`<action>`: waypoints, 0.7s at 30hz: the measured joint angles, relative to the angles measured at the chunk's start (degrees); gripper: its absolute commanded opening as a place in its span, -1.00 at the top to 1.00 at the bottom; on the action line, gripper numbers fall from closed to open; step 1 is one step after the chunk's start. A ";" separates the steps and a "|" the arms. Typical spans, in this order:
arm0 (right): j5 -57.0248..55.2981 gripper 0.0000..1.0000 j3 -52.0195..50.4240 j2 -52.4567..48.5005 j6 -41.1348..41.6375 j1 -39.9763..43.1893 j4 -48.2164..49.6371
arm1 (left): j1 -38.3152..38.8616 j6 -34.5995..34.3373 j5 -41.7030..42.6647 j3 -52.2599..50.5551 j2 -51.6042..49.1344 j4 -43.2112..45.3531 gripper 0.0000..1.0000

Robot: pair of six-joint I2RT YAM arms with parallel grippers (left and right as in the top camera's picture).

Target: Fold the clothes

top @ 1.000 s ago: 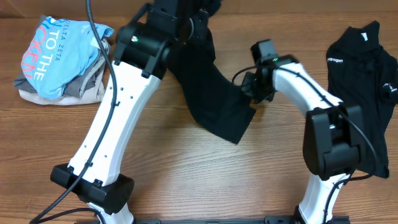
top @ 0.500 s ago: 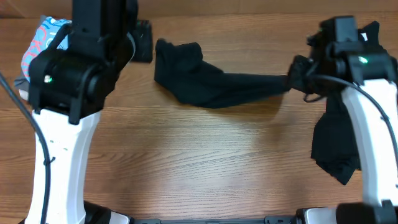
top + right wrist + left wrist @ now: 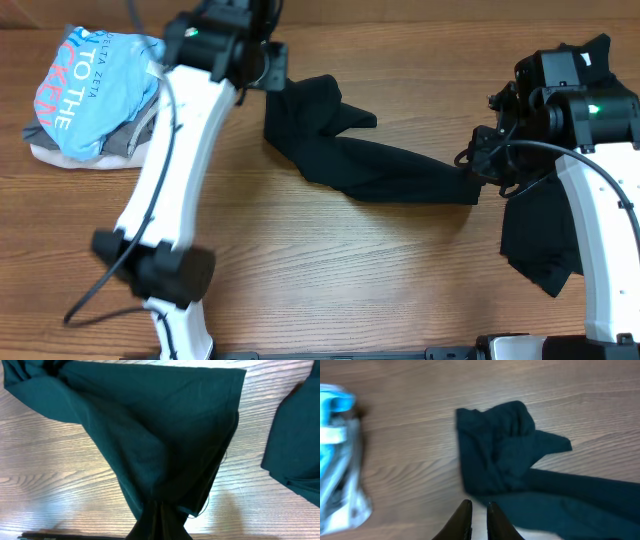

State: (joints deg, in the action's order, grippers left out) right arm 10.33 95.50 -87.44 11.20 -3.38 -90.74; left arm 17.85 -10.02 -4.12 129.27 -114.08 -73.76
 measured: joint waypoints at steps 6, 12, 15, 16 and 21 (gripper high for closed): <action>1.55 0.92 -1.49 -0.11 -0.35 0.00 3.13 | 0.00 5.11 9.55 -0.11 -13.18 11.74 -0.30; 1.92 0.92 -1.53 -0.11 -0.50 0.00 3.34 | 0.02 7.26 14.25 -0.28 -22.93 12.13 -0.40; 1.92 0.92 -1.55 -0.11 -0.55 0.00 3.76 | 0.02 7.32 14.51 -0.28 -24.85 10.08 0.14; 1.92 0.92 -1.55 -0.11 -0.55 0.00 3.76 | 0.02 7.15 14.43 -0.31 -25.16 9.51 0.68; 1.90 0.92 -1.55 -0.11 -0.55 0.00 4.31 | 0.00 6.12 9.94 -0.28 -25.57 7.56 0.92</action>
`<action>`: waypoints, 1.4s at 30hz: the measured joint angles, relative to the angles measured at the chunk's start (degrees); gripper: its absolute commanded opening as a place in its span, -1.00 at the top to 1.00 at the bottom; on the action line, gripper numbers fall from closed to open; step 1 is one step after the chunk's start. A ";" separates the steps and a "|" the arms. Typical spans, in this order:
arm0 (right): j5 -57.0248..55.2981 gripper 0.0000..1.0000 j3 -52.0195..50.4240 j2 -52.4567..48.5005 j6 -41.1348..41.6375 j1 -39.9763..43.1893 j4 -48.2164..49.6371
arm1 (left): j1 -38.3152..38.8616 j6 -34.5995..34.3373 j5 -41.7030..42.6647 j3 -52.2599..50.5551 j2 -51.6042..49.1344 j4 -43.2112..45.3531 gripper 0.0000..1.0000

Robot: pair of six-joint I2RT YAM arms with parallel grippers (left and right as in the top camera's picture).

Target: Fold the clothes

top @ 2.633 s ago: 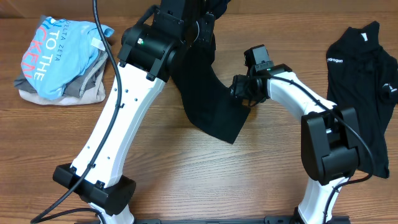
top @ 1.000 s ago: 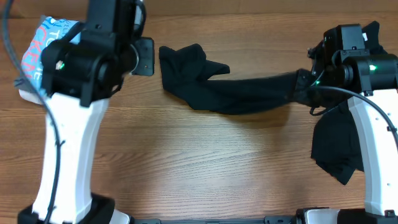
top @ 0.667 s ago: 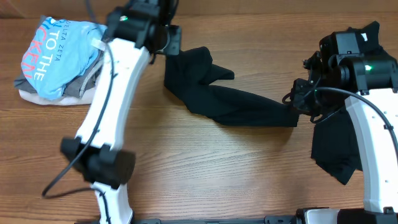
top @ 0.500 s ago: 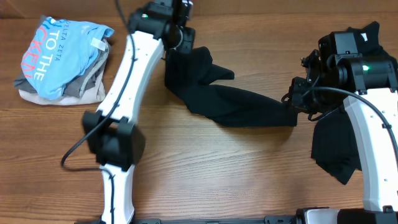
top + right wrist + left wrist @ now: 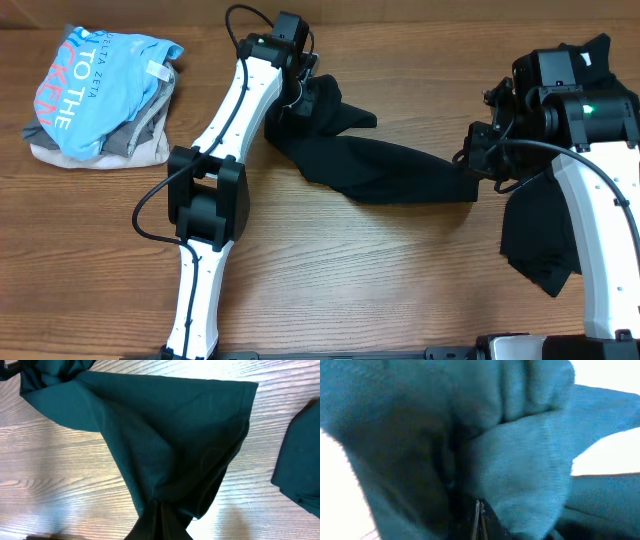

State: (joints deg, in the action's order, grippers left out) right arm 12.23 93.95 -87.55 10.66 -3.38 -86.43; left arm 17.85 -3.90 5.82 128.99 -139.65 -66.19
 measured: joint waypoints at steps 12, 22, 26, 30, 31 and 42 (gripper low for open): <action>0.04 0.92 0.00 0.00 0.00 0.00 0.31 | -1.73 -3.65 -4.07 0.07 0.02 -0.26 -0.33; 0.02 0.92 0.00 0.00 0.02 0.00 0.57 | -1.88 -3.65 -5.92 0.04 0.02 -0.72 -0.15; 0.04 0.92 0.00 0.00 0.00 0.00 0.72 | -1.88 -3.69 -6.14 -1.14 0.02 -1.77 -0.03; 0.04 0.92 0.00 0.00 -0.15 0.00 0.94 | -1.88 -4.85 -6.32 -5.62 0.02 -1.70 0.64; 0.02 0.92 0.00 0.00 -0.13 0.00 0.96 | -1.88 -5.09 -6.32 -6.58 0.02 -1.51 0.79; 0.02 0.92 -0.02 0.00 -0.17 0.00 1.42 | -2.29 -6.69 -6.29 -13.68 1.97 -2.34 0.91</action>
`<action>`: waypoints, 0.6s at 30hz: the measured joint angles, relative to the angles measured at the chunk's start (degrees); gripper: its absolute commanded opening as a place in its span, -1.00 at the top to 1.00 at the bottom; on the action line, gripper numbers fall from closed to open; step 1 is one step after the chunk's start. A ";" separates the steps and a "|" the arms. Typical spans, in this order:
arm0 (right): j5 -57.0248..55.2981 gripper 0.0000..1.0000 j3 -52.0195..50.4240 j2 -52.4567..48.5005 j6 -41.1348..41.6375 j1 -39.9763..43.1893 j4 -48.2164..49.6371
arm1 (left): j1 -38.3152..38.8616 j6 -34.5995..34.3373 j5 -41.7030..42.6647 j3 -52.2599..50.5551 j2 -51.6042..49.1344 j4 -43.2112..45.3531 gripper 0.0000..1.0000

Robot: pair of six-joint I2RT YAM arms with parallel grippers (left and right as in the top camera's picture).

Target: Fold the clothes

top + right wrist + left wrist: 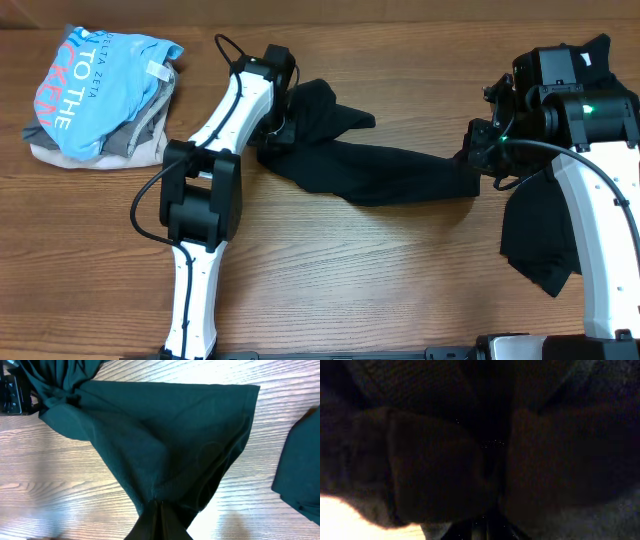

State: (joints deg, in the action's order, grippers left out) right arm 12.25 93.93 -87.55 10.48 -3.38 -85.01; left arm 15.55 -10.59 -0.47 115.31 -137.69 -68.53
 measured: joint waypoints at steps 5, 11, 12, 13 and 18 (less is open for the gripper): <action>-0.02 0.92 0.00 0.00 -0.04 0.00 0.28 | -0.59 -0.31 0.00 -1.16 4.59 -0.50 -0.11; -0.04 0.92 0.00 0.00 -0.02 0.00 0.61 | -0.66 -1.03 0.02 -1.29 19.93 2.14 -0.46; -0.02 0.92 0.00 0.00 -0.02 0.00 0.59 | -0.66 -1.05 0.04 -1.27 21.99 4.13 -0.46; -0.02 0.92 0.00 0.00 -0.04 0.00 0.59 | -0.66 -0.85 0.13 -1.20 23.08 5.73 -0.46; -0.04 0.92 0.00 0.00 -0.02 0.00 0.59 | -0.57 2.93 4.83 -0.90 23.45 15.34 -0.47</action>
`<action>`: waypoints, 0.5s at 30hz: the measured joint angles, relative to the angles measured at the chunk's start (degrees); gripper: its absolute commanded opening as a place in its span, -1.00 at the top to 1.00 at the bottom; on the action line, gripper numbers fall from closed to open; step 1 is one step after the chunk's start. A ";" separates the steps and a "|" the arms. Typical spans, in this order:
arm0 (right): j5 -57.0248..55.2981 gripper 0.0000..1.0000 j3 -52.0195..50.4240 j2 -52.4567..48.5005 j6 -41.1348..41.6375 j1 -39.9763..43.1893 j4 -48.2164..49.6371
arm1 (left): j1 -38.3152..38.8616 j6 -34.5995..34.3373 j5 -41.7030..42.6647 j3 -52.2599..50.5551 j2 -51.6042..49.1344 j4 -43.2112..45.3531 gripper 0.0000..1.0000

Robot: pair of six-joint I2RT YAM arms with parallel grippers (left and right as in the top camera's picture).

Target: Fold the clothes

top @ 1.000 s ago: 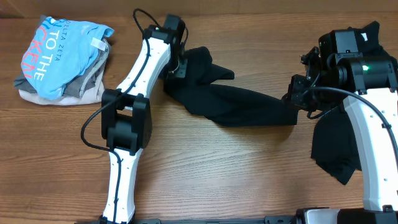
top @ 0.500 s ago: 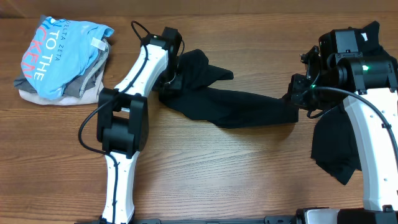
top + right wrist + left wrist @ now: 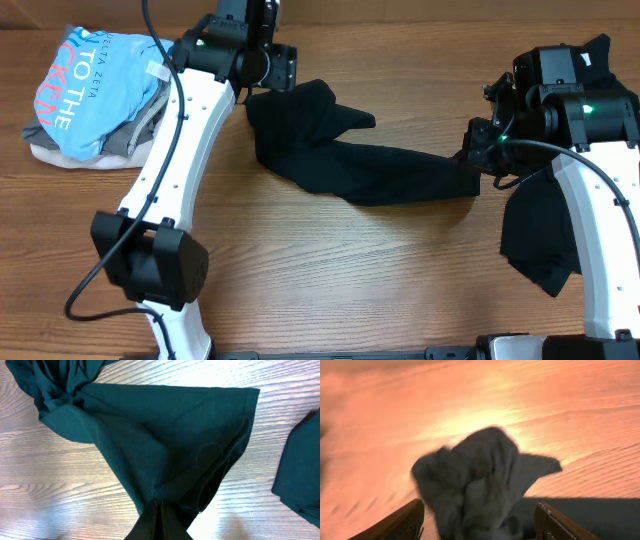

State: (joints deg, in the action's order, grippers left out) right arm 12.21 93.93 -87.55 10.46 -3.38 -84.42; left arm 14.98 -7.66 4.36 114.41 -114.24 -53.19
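Note:
A black garment [image 3: 380, 172] lies stretched across the wooden table [image 3: 330, 290], its left end bunched up [image 3: 475, 475]. My left gripper [image 3: 480, 527] hovers open above that bunch with its fingers wide apart and nothing between them; in the overhead view the left gripper [image 3: 268, 72] sits at the bunch's upper left. My right gripper [image 3: 159, 520] is shut on the garment's right end [image 3: 165, 430], which fans out from the closed fingers. From above, the right gripper [image 3: 472, 168] is at the cloth's right tip.
A pile of clothes [image 3: 95, 90], with a blue printed shirt on top, sits at the far left. A second dark garment [image 3: 540, 235] lies under the right arm, and its edge [image 3: 300, 480] shows in the right wrist view.
My left gripper was shut down in the bunched left end, its view dark with cloth. Now it is open and raised above the bunch, which lies on the table. The right gripper keeps its hold.
My left gripper was first shut over the table by the bunched end. Then it was down on the bunch, then shut in it with the bunch a little further left. Now it is open above it. My right gripper held the right end throughout.

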 measured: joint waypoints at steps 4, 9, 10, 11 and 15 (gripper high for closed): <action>0.02 0.92 0.00 0.00 -0.02 0.00 -0.02 | 1.18 2.36 2.34 0.00 -5.79 4.17 -0.50; 0.02 0.92 0.00 0.00 -0.02 0.00 -0.02 | 2.62 4.96 4.15 -0.04 -14.23 6.43 -0.51; 0.02 0.92 0.00 0.00 -0.02 0.00 -0.02 | 2.69 6.23 4.85 -0.07 -15.45 6.49 -0.51; 0.02 0.92 0.00 0.00 -0.02 0.00 -0.02 | 2.80 6.99 5.38 -0.07 -16.15 6.51 -0.51; 0.02 0.92 0.00 0.00 -0.02 0.00 -0.04 | 3.04 11.30 7.54 -0.07 -17.31 6.54 -0.52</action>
State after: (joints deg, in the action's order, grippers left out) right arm 12.23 93.93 -87.55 10.44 -3.38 -84.47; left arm 18.02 3.64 11.90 114.34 -131.55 -46.65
